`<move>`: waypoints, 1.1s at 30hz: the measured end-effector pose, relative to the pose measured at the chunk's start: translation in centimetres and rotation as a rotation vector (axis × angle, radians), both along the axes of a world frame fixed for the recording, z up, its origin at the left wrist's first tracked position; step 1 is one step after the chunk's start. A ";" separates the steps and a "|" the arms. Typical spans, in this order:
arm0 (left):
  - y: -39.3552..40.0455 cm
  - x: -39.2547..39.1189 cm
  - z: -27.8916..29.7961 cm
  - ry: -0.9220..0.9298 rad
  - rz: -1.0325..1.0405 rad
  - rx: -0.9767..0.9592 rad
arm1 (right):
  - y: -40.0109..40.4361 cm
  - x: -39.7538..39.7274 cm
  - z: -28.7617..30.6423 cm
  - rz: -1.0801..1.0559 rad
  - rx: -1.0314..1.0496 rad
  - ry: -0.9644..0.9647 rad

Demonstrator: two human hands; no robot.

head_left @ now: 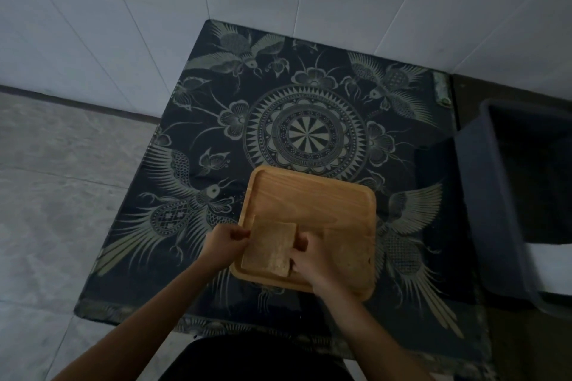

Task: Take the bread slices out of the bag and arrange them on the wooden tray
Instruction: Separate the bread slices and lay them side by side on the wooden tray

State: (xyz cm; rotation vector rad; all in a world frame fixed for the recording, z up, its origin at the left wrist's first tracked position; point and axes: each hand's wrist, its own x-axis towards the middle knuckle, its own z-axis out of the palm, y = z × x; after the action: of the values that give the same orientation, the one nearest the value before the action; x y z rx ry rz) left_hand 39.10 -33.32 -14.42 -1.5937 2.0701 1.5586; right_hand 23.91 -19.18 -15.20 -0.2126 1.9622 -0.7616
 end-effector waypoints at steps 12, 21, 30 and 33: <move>-0.2 0.6 -0.2 -0.037 -0.138 -0.161 | -0.1 0.9 0.3 0.051 0.001 0.166; -0.4 0.8 -0.4 -0.072 -0.180 -0.183 | -0.3 1.4 0.7 0.092 -0.016 0.223; 0.1 0.8 -0.1 -0.059 -0.166 -0.190 | 0.6 1.1 1.4 0.165 -0.025 0.212; 0.4 0.8 0.1 -0.044 -0.136 -0.182 | 0.7 1.0 1.8 0.168 -0.060 0.176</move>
State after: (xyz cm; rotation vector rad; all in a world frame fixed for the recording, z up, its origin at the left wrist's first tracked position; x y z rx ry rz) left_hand 39.91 -32.96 -14.28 -1.4896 2.3000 1.3128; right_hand 24.86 -18.44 -13.41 -0.4892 2.0572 -0.7120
